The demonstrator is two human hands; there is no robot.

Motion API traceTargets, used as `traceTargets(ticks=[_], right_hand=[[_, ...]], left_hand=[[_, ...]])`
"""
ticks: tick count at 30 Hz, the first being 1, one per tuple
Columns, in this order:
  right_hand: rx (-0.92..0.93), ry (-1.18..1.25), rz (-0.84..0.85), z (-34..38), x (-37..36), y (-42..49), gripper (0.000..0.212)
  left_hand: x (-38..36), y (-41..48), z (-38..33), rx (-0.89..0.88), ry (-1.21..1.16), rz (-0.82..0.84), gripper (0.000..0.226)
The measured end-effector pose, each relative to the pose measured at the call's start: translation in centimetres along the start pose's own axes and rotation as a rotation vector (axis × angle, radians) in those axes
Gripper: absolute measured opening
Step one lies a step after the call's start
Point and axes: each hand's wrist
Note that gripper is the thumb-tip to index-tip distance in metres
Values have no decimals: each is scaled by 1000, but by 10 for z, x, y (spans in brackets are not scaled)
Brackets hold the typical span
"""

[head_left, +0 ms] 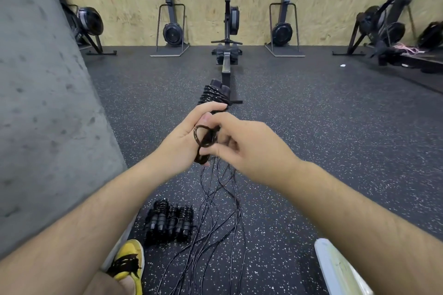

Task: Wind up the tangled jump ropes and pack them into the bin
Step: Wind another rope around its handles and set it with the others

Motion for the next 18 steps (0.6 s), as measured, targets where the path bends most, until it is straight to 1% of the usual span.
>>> traceTargets(ticks=[2,4,6,8,11,13,15,18], right_hand=[[30,32,-17,-2,9,3,36],[44,137,-73,0,16,6,31],[-3,242,-84,4,23,7,35],[-59,306,-92,4,26,7,37],[-114,395,-161,1,30,7,39],[-102,391,-192,-5,34,7,35],[-67,340,-210,-9,37,7,32],[-63,231,-217,-16,41,7,24]], left_hand=[[-2,-2,-2,25,-27,4,30],[-4,-2,0,55,-78,19,31],[-7,-1,4,81,-155,38,35],[-9,-1,0,130,-242,26,32],[-10,0,-5,160,-347,24,31],[-9,1,-7,169,-397,26,29],[-8,1,-10,177,-440,29,27],[-9,1,-14,182,-476,40,28]])
Point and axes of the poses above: each hand's wrist, its own y-axis towards the middle knuckle, its own x-axis out of the back of the hand, z = x × y, and after that the axes turned 11 degrees about -z, right-handed
